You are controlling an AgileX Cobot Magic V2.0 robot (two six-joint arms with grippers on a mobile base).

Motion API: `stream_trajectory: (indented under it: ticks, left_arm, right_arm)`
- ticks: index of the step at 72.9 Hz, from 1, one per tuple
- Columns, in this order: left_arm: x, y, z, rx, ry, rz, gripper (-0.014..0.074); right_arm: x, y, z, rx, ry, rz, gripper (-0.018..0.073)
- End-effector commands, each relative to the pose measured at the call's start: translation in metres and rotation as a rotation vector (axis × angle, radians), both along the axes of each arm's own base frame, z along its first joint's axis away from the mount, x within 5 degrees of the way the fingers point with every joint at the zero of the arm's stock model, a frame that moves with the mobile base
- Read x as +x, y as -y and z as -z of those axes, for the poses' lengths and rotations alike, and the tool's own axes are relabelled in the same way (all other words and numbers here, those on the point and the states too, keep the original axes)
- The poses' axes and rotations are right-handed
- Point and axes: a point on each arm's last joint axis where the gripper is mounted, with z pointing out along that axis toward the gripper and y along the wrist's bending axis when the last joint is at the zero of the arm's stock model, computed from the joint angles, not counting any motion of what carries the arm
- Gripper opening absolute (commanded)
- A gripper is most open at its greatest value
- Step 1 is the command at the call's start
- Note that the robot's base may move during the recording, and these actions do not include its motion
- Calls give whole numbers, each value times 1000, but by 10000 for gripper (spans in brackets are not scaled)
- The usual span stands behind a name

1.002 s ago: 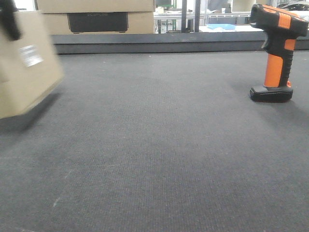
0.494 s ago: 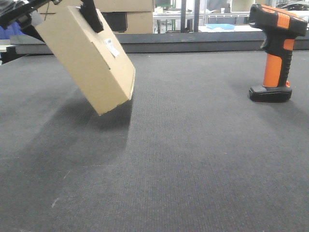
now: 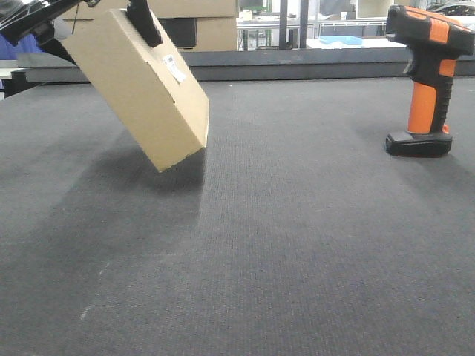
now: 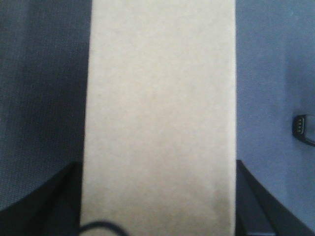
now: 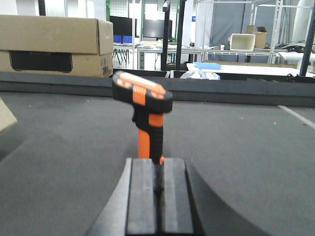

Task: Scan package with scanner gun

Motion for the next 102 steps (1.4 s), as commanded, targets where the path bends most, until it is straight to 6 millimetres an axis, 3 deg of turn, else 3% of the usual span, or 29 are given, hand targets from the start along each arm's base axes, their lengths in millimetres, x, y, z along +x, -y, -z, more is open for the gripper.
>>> stream_trajectory:
  ticks: [1,16,26,39,50,62,78,89,102]
  left_arm:
    - [-1,3,-7,-19,27,2,-111]
    - [-2,3,-6,-17,17,5,-111]
    - [-2,3,-6,-16,13,6,-111]
    - [-2,3,-6,-15,9,6,-111]
    - [-2,3,-6,-15,9,6,-111]
    - [-2,3,-6,-15,9,6,-111]
    - [-2,3,-6,-15,9,6,-111]
    - [-3,3,-5,-14,7,7,-111]
    - [-3,3,-5,-12,-2,9,-111]
  right_arm:
    - [-1,0,-18,-2,8,-2,-168]
    - [23,1,-46,3,-88,-2,-168]
    - [54,4,-47,10,-157,8,-168]
    - [92,9,-45,11,-87,43,-168]
    - [117,12,-32,11,-109,58,-168]
    - [144,15,-11,199,-126,71,-168]
    - [176,8,15,190,-160,41,-160]
    - [202,-5,21,199,-171,3,-160]
    - [230,-5,27,312,-177,100,-160]
